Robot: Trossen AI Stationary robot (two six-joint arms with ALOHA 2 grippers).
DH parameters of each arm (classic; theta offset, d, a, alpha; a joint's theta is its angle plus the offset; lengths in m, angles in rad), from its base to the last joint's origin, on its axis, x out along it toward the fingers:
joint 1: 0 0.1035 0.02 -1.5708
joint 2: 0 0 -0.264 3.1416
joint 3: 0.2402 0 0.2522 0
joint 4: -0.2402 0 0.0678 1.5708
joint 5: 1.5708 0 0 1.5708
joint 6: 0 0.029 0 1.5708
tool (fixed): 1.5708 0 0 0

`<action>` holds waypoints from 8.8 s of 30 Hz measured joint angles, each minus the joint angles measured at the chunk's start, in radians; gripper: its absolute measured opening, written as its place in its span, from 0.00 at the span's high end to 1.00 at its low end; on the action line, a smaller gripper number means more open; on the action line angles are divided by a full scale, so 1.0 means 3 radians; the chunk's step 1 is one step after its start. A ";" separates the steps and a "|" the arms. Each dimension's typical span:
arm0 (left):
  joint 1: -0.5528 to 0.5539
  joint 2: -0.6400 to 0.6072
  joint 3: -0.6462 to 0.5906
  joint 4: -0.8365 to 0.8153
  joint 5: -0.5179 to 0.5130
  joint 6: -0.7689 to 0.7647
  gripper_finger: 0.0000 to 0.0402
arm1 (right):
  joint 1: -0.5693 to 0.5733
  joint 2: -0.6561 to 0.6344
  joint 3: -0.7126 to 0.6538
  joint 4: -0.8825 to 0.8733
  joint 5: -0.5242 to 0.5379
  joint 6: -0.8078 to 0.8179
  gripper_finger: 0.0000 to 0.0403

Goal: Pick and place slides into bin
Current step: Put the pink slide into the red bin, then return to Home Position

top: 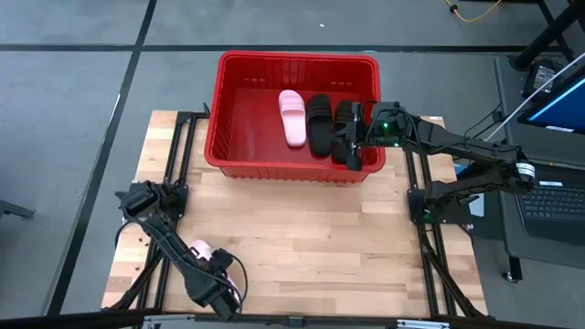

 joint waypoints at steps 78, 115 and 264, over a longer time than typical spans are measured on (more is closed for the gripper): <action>0.1453 -0.0005 0.1930 -0.0961 -0.3041 0.3074 0.99 | -0.0002 -0.0279 0.0160 -0.0152 0.0027 -0.0017 0.99; 0.2110 -0.0120 0.3110 -0.0965 -0.3114 0.4765 0.99 | -0.0020 -0.0327 0.0160 -0.0327 0.0039 -0.0016 0.99; 0.4960 -0.1329 0.0013 0.2249 -0.1584 0.7000 0.67 | -0.0460 0.0353 0.0161 0.0127 0.0032 0.0434 0.99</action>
